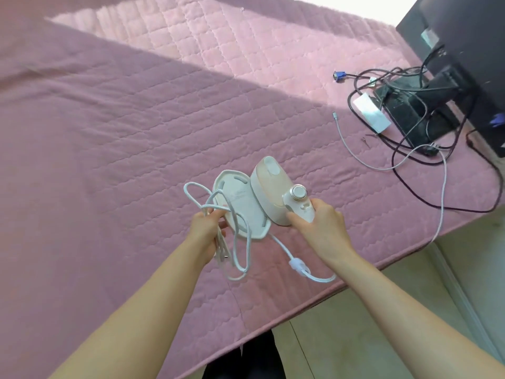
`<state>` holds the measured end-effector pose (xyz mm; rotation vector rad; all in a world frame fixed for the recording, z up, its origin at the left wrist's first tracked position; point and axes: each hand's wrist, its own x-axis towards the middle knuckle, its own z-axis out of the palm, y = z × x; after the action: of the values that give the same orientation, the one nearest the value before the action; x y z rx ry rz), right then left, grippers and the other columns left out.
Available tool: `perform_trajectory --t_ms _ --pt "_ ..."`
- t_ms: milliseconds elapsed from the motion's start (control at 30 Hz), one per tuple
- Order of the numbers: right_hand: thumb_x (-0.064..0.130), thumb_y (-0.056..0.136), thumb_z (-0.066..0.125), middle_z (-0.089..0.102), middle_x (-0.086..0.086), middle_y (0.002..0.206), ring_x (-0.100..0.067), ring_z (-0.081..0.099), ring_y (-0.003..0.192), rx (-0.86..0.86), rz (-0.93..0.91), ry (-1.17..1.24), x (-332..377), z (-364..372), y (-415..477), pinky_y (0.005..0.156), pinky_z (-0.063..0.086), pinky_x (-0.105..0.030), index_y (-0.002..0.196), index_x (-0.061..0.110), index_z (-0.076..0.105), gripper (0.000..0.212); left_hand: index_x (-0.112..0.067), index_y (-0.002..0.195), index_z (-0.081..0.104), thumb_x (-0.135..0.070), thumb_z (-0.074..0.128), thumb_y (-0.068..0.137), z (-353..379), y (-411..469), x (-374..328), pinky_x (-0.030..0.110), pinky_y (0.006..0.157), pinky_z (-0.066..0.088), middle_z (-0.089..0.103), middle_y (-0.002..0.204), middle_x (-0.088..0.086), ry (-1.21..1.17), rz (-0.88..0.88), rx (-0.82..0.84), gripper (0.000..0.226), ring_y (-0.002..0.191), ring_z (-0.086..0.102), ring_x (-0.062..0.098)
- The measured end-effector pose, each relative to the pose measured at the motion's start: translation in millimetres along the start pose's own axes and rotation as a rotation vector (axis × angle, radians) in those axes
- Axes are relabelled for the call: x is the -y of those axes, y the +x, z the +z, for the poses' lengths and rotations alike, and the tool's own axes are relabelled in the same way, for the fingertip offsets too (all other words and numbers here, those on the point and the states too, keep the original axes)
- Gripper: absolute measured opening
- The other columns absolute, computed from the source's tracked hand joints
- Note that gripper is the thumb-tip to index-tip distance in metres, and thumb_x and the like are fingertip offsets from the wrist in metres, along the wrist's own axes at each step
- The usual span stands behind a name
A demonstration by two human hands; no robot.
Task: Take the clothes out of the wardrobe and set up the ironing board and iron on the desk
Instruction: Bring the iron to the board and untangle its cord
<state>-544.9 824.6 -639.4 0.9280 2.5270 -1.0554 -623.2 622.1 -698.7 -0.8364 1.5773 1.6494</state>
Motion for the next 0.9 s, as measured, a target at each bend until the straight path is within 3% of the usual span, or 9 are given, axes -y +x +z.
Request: perform_trajectory --t_ms 200,333,400,500,600,700,733,833,900 --pt "0.046 0.078 0.061 0.059 0.004 0.069 -0.025 0.055 0.073 0.002 -0.081 -0.033 57.0 -30.3 -48.8 0.058 0.04 -0.035 0.078 0.021 0.054 0.026 -0.019 0.086 0.062 -0.011 0.055 0.095 -47.6 -79.3 -28.7 0.026 0.05 0.034 0.064 0.062 -0.005 -0.092 0.101 -0.076 0.014 0.047 0.054 0.008" --pt "0.048 0.076 0.061 0.062 0.008 0.079 -0.024 0.056 0.079 0.019 -0.153 -0.015 88.4 -45.3 -79.2 0.065 0.043 -0.037 0.094 0.027 0.055 0.028 -0.013 0.078 0.06 -0.011 0.062 0.09 -76.3 -130.8 -37.8 0.033 0.057 0.038 0.057 0.071 0.006 -0.21 0.094 -0.121 0.012 0.057 0.05 0.019" --pt "0.045 0.075 0.066 0.06 0.009 0.09 -0.022 0.053 0.082 0.016 -0.188 0.022 103.3 -51.7 -92.8 0.067 0.04 -0.036 0.109 0.039 0.045 0.04 -0.007 0.087 0.061 -0.013 0.063 0.089 -88.3 -154.4 -36.2 0.027 0.052 0.044 0.064 0.07 0.005 -0.271 0.13 -0.127 0.007 0.056 0.057 0.016" --pt "0.045 0.075 0.068 0.059 0.008 0.091 -0.021 0.054 0.08 0.042 -0.255 0.037 121.0 -59.8 -111.1 0.063 0.039 -0.036 0.109 0.043 0.037 0.046 -0.009 0.086 0.063 -0.019 0.064 0.089 -102.5 -188.2 -31.2 0.018 0.044 0.044 0.068 0.063 -0.005 -0.312 0.199 -0.172 0.011 0.052 0.06 0.005" --pt "0.051 0.074 0.068 0.055 0.017 0.084 -0.005 0.053 0.074 0.101 -0.309 0.015 133.7 -66.5 -128.5 0.056 0.038 -0.031 0.101 0.043 0.035 0.044 -0.006 0.091 0.066 -0.026 0.065 0.088 -113.3 -223.6 -20.7 0.019 0.052 0.043 0.071 0.073 -0.002 -0.366 0.247 -0.204 0.02 0.059 0.063 0.007" --pt "0.057 0.07 0.069 0.054 0.017 0.08 0.002 0.051 0.072 0.153 -0.348 -0.01 144.6 -70.6 -145.6 0.054 0.039 -0.028 0.097 0.038 0.037 0.046 0.004 0.108 0.065 -0.03 0.065 0.088 -121.2 -261.3 -4.2 0.029 0.069 0.049 0.073 0.096 0.014 -0.461 0.281 -0.247 0.04 0.08 0.067 0.02" --pt "0.059 0.069 0.069 0.054 0.017 0.08 0.002 0.051 0.072 0.175 -0.367 -0.021 147.7 -71.9 -152.2 0.054 0.038 -0.027 0.097 0.036 0.039 0.048 0.005 0.111 0.064 -0.031 0.065 0.087 -122.9 -274.9 2.4 0.031 0.07 0.051 0.072 0.1 0.018 -0.501 0.296 -0.264 0.043 0.082 0.067 0.023" --pt "0.063 0.068 0.068 0.055 0.016 0.078 0.001 0.053 0.072 0.25 -0.431 -0.051 153.6 -73.7 -172.9 0.053 0.038 -0.028 0.098 0.033 0.041 0.05 0.007 0.113 0.062 -0.028 0.063 0.088 -125.8 -313.2 24.8 0.022 0.051 0.051 0.071 0.092 0.018 -0.646 0.333 -0.37 0.042 0.066 0.067 0.018" --pt "0.061 0.071 0.067 0.057 0.015 0.075 -0.001 0.055 0.067 0.285 -0.489 -0.094 156.2 -72.9 -187.8 0.051 0.037 -0.027 0.097 0.032 0.042 0.046 0.004 0.114 0.063 -0.029 0.062 0.088 -126.7 -337.5 44.0 0.026 0.058 0.054 0.071 0.099 0.019 -0.74 0.358 -0.42 0.042 0.077 0.07 0.022"
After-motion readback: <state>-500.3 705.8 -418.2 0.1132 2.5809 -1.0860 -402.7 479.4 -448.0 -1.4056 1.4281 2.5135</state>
